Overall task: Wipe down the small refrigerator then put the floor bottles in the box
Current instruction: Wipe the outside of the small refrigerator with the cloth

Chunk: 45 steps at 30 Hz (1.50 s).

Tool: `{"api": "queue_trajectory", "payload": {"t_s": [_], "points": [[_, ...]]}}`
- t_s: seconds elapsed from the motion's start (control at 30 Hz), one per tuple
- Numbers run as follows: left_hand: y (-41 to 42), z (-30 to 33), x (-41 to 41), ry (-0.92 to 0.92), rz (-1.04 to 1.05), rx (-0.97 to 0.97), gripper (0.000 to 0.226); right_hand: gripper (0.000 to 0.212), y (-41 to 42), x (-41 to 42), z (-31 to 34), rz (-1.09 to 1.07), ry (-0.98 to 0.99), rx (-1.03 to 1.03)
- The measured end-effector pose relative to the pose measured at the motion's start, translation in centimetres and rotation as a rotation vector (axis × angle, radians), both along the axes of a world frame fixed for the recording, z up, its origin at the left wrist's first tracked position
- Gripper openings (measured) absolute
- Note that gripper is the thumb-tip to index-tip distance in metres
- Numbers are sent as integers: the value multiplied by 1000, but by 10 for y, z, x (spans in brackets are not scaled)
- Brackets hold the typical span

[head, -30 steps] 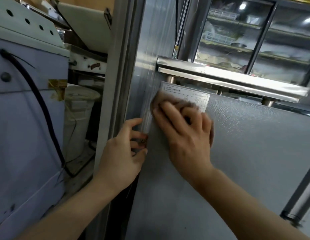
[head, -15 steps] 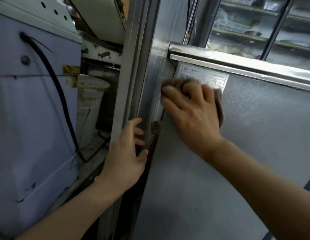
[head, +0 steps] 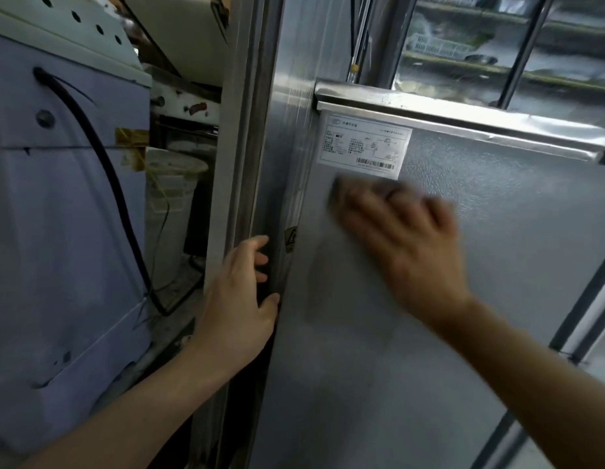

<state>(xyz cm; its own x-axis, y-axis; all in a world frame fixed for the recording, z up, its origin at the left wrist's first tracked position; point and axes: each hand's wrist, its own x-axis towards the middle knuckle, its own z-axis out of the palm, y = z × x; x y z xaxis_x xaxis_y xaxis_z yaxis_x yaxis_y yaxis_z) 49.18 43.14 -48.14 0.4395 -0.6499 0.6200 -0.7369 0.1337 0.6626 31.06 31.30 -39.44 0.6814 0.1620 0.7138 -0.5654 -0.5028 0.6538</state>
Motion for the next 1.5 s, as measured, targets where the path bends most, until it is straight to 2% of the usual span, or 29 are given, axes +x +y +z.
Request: {"api": "queue_trajectory", "payload": {"t_s": [0.07,0.17,0.23,0.33,0.43,0.5,0.6,0.7,0.8,0.9,0.97,1.0,1.07,1.17,1.23,1.33,1.4,1.5], "points": [[-11,2,-10,-15,6,12,73,38,-9,-11,20,-5,-134,7],[-25,4,-28,-38,25,51,73,43,-12,-17,-8,42,-182,50],[-31,5,-37,-34,69,79,76,46,-12,-25,-47,53,-86,100],[-34,6,-42,-57,143,118,80,48,-12,-52,-95,24,158,137],[-33,8,-47,-54,165,157,84,48,-9,-75,-94,-33,324,106],[-33,10,-51,-36,184,168,85,47,-11,-83,-67,-33,261,79],[-35,9,-52,-15,166,157,81,46,-21,-90,-18,-31,-44,76],[-38,4,-51,3,162,145,75,47,-29,-92,-15,6,-245,118],[-38,1,-53,18,178,155,73,48,-29,-97,-62,66,-206,149],[-40,1,-51,30,180,167,74,56,-26,-124,-104,19,47,142],[-42,2,-51,60,175,175,72,51,-27,-140,-101,-6,185,125],[-43,2,-51,74,178,177,72,46,-28,-142,-93,-25,155,150],[-45,3,-54,86,198,182,71,35,-33,-148,-65,-41,-67,264],[-47,3,-57,88,229,185,71,32,-38,-160,-18,-68,-242,197],[-48,2,-57,75,235,168,71,38,-43,-166,-21,-27,-235,84],[-49,-1,-53,50,213,124,70,50,-40,-163,-71,-38,-320,156],[-50,-4,-51,42,220,122,72,66,-35,-174,-112,-106,-182,174],[-51,-6,-49,27,231,116,73,57,-32,-197,-119,-132,41,148]]}}
